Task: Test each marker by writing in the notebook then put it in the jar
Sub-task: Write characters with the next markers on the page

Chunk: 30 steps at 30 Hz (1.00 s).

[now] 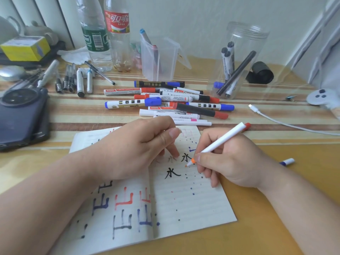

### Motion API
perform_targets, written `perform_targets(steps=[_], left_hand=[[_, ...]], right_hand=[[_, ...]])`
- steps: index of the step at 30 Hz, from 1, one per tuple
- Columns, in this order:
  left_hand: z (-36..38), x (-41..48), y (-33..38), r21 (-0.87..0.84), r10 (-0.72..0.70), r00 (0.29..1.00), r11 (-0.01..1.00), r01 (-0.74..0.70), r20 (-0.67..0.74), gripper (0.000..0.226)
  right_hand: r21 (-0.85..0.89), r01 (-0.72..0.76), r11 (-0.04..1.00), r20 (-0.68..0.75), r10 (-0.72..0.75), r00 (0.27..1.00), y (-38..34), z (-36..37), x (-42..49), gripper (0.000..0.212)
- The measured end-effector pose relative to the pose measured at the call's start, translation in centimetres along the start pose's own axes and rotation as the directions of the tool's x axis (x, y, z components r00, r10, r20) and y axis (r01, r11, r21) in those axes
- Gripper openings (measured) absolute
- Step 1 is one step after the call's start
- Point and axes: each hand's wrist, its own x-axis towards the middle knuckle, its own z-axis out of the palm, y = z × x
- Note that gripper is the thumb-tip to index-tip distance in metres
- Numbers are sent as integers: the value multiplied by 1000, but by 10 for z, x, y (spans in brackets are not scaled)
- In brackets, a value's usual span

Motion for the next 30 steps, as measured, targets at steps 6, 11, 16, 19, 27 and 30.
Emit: perform_targets(steps=[6,11,16,19,27,30], left_hand=[[1,1,-1,1,-2,1000,1000,2,-2,34],[0,1,0,9,-4,1000,1000,4,-2,35],[0,1,1,30,2,1000,1000,-2,0,36],[0,1,2,35,10,1000,999,-10,-5,36],[0,1,1,43,7,1000,999,-6,-9,36],[1,1,1,37,6,1000,999,-6,-6,36]], right_hand=[[-66,-21,998,-20,20,1000,-2,1,0,13],[-85,-20,996,31,23,999,-4,1,-1,8],[-59,-12,998,49,15,999,-2,-1,-1,20],[9,-5,1000,50,4,999,-3,0,-1,10],[-29,7,1000,35,-6,999,-4,1,0,13],[-24,16,1000,56,-14,998,-2,0,0,14]])
